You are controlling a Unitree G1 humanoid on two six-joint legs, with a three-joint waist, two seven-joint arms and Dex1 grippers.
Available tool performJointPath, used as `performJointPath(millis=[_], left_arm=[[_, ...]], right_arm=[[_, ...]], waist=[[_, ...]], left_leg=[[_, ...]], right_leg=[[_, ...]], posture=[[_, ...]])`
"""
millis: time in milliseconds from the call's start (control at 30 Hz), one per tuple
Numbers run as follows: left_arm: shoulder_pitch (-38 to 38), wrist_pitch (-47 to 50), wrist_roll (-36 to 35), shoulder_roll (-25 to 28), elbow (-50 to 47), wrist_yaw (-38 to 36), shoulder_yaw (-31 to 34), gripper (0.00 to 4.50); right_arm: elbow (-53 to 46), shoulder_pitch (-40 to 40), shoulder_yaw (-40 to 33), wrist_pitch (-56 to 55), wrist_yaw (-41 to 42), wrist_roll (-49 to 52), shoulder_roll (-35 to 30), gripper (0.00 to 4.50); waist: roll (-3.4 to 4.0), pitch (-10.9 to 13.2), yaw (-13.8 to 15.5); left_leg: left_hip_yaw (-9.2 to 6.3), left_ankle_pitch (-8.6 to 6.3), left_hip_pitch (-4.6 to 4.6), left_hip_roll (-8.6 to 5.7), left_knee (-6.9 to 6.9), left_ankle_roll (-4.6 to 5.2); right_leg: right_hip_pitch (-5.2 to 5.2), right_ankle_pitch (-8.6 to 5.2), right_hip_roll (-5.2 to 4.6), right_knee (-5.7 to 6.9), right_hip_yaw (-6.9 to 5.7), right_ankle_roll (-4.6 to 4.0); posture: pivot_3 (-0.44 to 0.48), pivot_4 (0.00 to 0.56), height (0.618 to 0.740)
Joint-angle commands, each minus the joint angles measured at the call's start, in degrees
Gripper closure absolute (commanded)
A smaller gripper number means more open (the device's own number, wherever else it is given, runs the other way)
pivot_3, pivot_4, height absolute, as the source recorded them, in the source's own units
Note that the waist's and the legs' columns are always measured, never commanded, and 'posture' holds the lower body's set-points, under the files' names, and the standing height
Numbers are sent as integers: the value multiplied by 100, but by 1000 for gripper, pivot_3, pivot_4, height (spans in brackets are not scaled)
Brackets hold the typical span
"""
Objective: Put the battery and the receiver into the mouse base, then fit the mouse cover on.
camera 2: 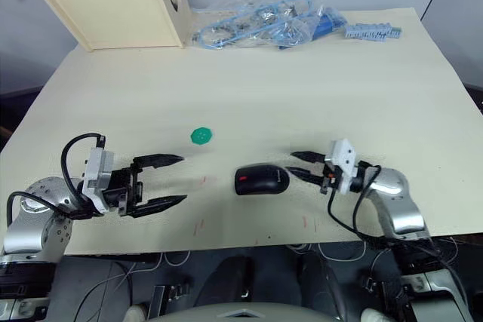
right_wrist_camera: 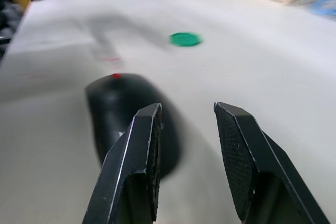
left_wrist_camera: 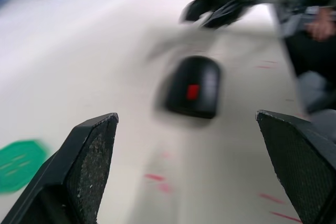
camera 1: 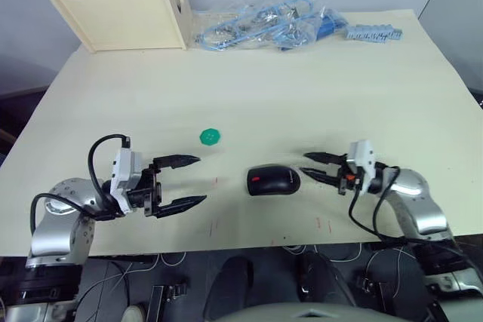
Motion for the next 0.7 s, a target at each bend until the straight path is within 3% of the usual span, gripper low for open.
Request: performJointPath(millis=[33, 67, 267, 700], left_arm=[[46, -8, 99, -67, -19, 387, 174, 0], [100, 97, 81, -66, -45, 468, 200, 0], [328, 434, 194, -98, -33, 1204, 404, 0], [843, 0, 920, -151, 227, 1946, 506, 0]], right_arm=[[-448, 309, -541, 183, -226, 317, -201, 2828], [-491, 504, -693, 144, -247, 348, -271, 2828], [-685, 1511, -1498, 54, -460, 523, -486, 70], [-377, 2839, -2384, -288, -126, 856, -496, 70]], waist=[[-1, 0, 10], [-1, 0, 15], [-1, 0, 44], [-1, -1, 83]], left_leg=[[1, 0, 0, 0, 0, 0], [1, 0, -1, 0, 0, 0], [5, 0, 1, 1, 0, 0], [25, 0, 12, 2, 2, 1]], right_leg=[[0, 0, 0, 0, 1, 0], [0, 0, 0, 0, 1, 0], [0, 0, 0, -1, 6, 0], [4, 0, 1, -1, 15, 1]], posture=[[0, 150, 740], [0, 150, 740], [0, 150, 740], [0, 150, 740]])
